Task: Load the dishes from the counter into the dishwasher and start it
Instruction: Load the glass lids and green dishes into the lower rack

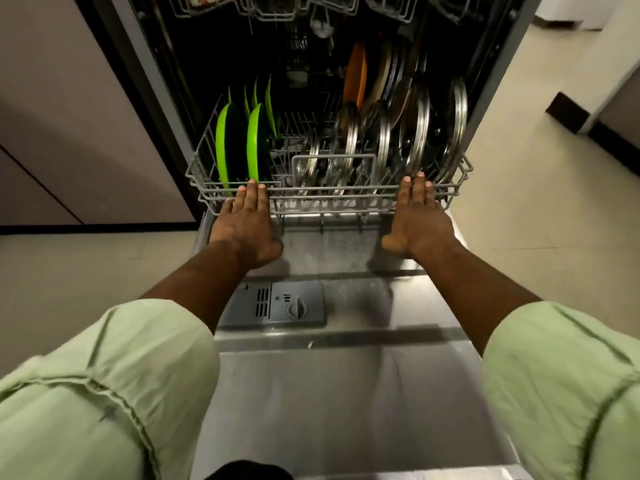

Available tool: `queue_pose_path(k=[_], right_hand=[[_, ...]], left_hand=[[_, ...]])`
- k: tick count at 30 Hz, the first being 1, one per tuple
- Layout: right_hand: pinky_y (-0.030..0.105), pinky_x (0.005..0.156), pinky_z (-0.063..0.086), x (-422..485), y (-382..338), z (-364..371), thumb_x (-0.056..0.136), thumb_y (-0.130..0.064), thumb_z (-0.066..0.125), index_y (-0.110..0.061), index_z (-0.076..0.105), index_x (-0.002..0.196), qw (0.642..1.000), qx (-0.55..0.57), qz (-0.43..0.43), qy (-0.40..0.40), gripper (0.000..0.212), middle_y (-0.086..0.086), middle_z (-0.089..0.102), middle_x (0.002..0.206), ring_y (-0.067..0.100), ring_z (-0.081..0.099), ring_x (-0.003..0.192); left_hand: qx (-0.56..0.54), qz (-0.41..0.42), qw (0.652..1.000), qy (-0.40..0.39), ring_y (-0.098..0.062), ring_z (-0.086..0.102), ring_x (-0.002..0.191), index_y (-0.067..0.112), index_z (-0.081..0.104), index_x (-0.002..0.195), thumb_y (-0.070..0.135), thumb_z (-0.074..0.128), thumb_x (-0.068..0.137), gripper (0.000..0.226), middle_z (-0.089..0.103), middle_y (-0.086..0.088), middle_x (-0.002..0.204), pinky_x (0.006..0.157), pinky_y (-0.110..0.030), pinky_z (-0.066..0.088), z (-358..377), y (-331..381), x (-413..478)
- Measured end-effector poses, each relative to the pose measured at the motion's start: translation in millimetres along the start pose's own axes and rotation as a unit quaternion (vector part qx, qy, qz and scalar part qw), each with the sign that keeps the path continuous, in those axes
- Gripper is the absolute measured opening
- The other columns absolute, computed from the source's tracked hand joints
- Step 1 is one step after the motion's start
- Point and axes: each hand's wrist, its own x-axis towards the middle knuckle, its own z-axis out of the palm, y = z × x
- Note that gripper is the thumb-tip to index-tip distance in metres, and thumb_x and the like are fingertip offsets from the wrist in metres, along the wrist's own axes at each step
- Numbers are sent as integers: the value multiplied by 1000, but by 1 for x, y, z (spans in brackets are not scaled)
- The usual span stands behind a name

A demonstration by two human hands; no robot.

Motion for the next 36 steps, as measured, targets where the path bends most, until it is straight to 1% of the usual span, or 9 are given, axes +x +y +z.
queue_pose_path(k=[7,10,18,22,25,29,33,36], right_hand=[[45,122,11,31,-5,-10,86,-32,61,-2,-15,153,1000,5,6,1,105,20,-19,160,34,-9,150],[45,122,13,47,-5,-8,86,-33,62,-3,-15,153,1000,9,6,16,105,19,-19,160,34,-9,150],[43,121,10,88,0,-12,86,-31,63,-6,-17,153,1000,30,-9,-5,107,16,-22,160,31,-12,150],[44,121,11,108,3,-13,83,-32,66,-7,-16,153,999,34,-20,16,111,15,-21,161,31,-12,150],[44,122,9,124,4,-19,85,-34,65,-9,-17,153,999,33,-22,13,109,13,-21,161,30,-12,150],[44,121,11,147,3,-23,86,-35,64,-9,-17,153,999,34,-26,21,108,13,-20,161,31,-12,150],[42,121,10,152,5,-17,84,-33,65,-8,-17,153,998,33,-30,32,110,14,-21,161,31,-12,149],[42,121,11,151,6,-18,85,-32,64,-9,-18,153,999,37,-26,23,109,12,-22,161,30,-12,150]], left_hand=[[-6,33,999,-35,-30,-8,152,4,-15,154,48,52,94,101,-17,-16,163,122,-43,4,-13,-12,33],[-6,32,999,-35,-32,-7,152,4,-15,155,48,52,94,101,-17,-17,163,124,-44,6,-16,-14,47],[-20,12,998,-66,-32,-7,152,4,-16,155,48,52,94,101,-18,-17,163,124,-45,5,-23,-10,85],[-11,10,998,-63,-34,-8,152,3,-18,154,47,54,93,104,-19,-19,162,124,-46,4,-28,-13,102],[-9,10,998,-67,-33,-8,152,4,-17,154,46,52,95,100,-18,-18,163,124,-46,3,-35,-15,117],[-9,-1,999,-46,-32,-9,152,4,-17,154,53,45,97,97,-18,-18,163,124,-46,3,-35,-15,139],[-9,4,999,-38,-33,-10,152,3,-18,154,52,43,98,96,-20,-18,162,124,-46,4,-27,-16,143],[-10,8,999,-41,-32,-10,152,4,-18,154,50,44,98,96,-20,-18,162,124,-47,3,-30,-17,140]])
